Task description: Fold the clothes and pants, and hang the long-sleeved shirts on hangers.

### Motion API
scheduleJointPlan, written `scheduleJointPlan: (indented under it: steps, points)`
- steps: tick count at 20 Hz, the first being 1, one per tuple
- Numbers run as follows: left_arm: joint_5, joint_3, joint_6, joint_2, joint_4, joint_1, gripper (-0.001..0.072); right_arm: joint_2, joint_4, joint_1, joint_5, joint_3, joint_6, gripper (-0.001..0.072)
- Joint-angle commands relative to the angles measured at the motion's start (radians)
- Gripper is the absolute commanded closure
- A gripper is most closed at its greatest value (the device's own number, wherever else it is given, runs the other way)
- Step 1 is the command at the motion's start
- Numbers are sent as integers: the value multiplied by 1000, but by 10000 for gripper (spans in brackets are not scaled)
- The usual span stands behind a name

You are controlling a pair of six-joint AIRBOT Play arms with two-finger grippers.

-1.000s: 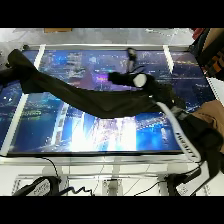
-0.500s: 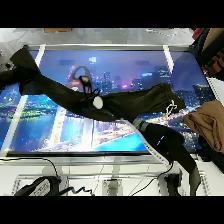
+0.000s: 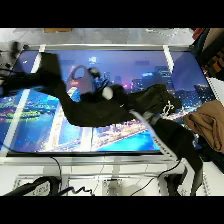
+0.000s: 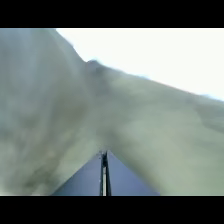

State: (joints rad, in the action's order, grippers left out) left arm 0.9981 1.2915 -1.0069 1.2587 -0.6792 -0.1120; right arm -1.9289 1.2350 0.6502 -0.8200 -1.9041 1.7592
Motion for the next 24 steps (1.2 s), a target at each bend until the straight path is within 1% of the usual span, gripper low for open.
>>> scheduleJointPlan:
  steps: [1, 4, 5, 6, 7, 8, 10, 12, 13, 14, 15, 16, 18, 19, 22, 24]
  points:
    - [-67, 0, 6, 137, 51, 242, 692, 96, 118, -199, -138, -1, 2, 689]
    - [-208, 0, 5, 275, 63, 482, 691, 173, 132, -395, -225, -1, 2, 689]
    - [-235, 0, 5, 311, 63, 547, 691, 191, 132, -454, -257, -1, 2, 689]
    - [-247, 0, 5, 338, 63, 597, 621, 203, 132, -505, -291, -1, 2, 689]
    - [-245, 0, 5, 356, 63, 635, 271, 211, 132, -552, -330, -1, 1, 689]
    - [-238, 0, 1, 365, 62, 662, -2, 212, 132, -591, -369, -1, 1, 689]
    - [-219, 1, 2, 354, 60, 677, -13, 212, 132, -653, -434, 5, -10, 689]
    - [-180, 2, 1, 318, 32, 625, -13, 211, 131, -684, -472, 4, -90, 689]
    - [-150, 2, -1, 290, -6, 576, -13, 211, 131, -690, -486, 5, -145, 689]
    - [-107, 2, -21, 262, -48, 520, -5, 211, 131, -690, -497, 4, -205, 689]
    - [-55, 2, -55, 233, -103, 447, -5, 211, 131, -690, -503, 5, -246, 689]
    - [-5, 2, -86, 210, -162, 374, -6, 211, 131, -687, -503, 5, -264, 689]
    - [92, 0, -145, 189, -257, 216, -5, 211, 121, -687, -495, 5, -263, 689]
    - [128, -8, -146, 192, -264, 147, -6, 211, 121, -687, -494, 4, -263, 689]
    - [134, -103, -145, 194, -247, -15, -6, 209, 121, -687, -494, 5, -263, 689]
    - [101, -211, -128, 194, -193, -70, -6, 209, 121, -687, -492, 5, -263, 689]
